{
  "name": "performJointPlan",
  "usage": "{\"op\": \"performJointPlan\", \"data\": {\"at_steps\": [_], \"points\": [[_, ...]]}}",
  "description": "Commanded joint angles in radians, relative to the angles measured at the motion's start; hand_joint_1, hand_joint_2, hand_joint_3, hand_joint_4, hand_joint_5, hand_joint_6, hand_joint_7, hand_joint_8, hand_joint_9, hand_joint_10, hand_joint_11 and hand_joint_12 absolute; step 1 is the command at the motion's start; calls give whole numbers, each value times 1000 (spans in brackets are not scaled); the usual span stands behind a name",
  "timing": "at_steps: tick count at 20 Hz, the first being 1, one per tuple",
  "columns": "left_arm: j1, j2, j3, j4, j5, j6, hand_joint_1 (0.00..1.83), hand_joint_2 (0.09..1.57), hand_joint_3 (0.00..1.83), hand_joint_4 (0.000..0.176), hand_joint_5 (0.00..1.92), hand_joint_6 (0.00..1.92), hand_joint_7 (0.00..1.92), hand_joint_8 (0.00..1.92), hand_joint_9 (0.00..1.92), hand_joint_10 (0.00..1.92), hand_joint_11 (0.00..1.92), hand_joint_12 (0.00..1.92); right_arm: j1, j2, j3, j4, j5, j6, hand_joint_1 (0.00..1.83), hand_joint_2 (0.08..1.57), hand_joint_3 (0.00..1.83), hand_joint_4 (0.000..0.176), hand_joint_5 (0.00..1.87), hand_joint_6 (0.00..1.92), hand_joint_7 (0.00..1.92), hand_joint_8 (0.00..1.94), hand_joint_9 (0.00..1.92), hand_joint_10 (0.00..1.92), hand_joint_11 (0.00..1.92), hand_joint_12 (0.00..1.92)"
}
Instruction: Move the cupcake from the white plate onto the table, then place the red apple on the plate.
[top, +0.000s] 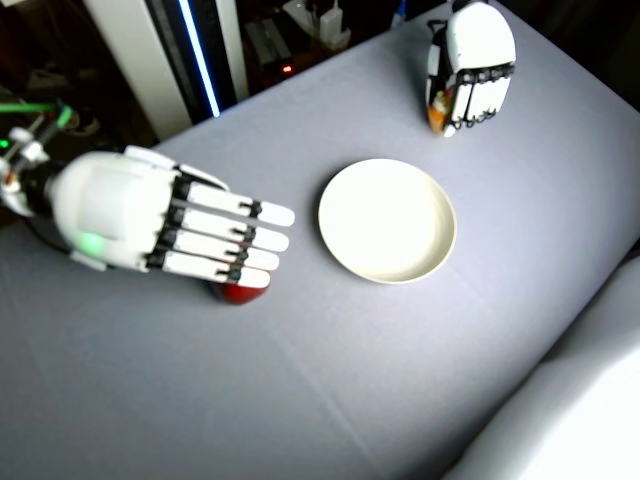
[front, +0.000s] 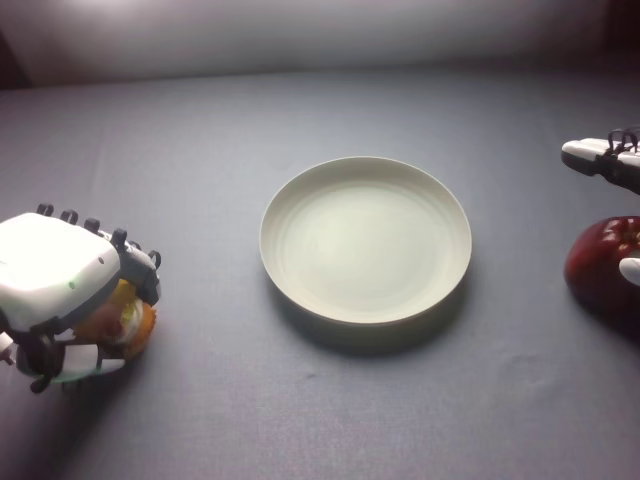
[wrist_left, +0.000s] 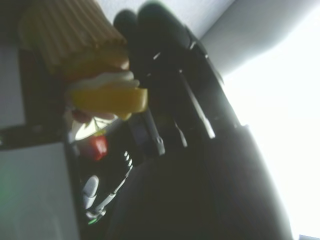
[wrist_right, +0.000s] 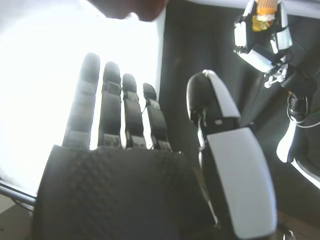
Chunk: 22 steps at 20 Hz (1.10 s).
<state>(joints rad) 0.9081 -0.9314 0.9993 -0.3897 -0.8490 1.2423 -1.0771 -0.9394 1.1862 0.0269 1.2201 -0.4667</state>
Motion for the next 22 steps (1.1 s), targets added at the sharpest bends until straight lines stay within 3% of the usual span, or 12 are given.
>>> {"op": "performJointPlan", "data": {"at_steps": [1,2,3,4,8,14,15,16,18,19,20,22], "points": [[-3,-3,7,6,-111,5,1263,1091,3,0,1149,492,962,1205,939,590,703,1165,6,3,1,29,117,8,699,1395,1,19,126,3,184,10,265,6,180,319],[-3,-4,8,6,-111,5,1250,1095,2,0,1111,592,961,1179,944,371,652,1038,5,3,1,29,117,8,703,1398,2,14,129,4,174,5,259,3,182,317],[-3,-5,8,6,-111,5,1201,991,0,0,882,206,819,447,826,159,487,830,5,3,1,29,117,8,718,1396,0,15,132,3,177,4,257,1,184,312],[-3,-6,8,6,-112,5,1122,927,0,0,747,51,740,133,717,49,366,724,4,2,1,30,117,8,728,1399,1,12,138,4,167,0,249,0,178,308],[-3,-10,8,6,-112,5,958,879,0,12,500,0,448,0,438,0,103,814,2,1,1,30,117,8,734,1400,1,21,139,3,172,2,244,1,174,302],[-3,-11,8,4,-114,5,952,876,0,10,471,0,408,0,385,1,61,878,-2,1,0,34,117,8,766,1393,0,10,137,0,162,2,233,0,174,296],[-3,-12,7,4,-115,5,908,877,1,28,414,0,351,0,327,0,14,857,-3,1,-1,35,118,8,788,1376,0,16,122,0,146,1,219,0,161,291],[-3,-12,6,4,-117,5,847,859,0,88,263,0,226,0,228,0,2,699,-4,1,-2,36,118,9,834,1303,0,41,107,0,138,0,193,0,107,304],[-2,-8,-1,4,-132,5,725,826,0,167,42,1,36,2,75,1,0,381,-5,2,-3,37,118,12,820,1161,0,72,83,0,105,0,99,0,8,269],[-1,-1,-10,8,-151,5,698,828,0,174,8,0,6,0,14,0,0,149,-5,3,-2,36,118,12,882,1080,0,128,74,0,68,0,31,0,1,99],[-1,9,-22,16,-178,5,681,828,0,176,1,0,0,0,2,0,0,60,-5,6,-2,33,118,12,924,1029,0,151,64,0,56,0,12,0,0,19],[1,40,-57,40,-254,5,626,847,7,175,0,0,0,0,0,0,0,1,-5,13,6,14,103,12,1016,946,0,146,49,0,57,1,1,0,0,0]]}}
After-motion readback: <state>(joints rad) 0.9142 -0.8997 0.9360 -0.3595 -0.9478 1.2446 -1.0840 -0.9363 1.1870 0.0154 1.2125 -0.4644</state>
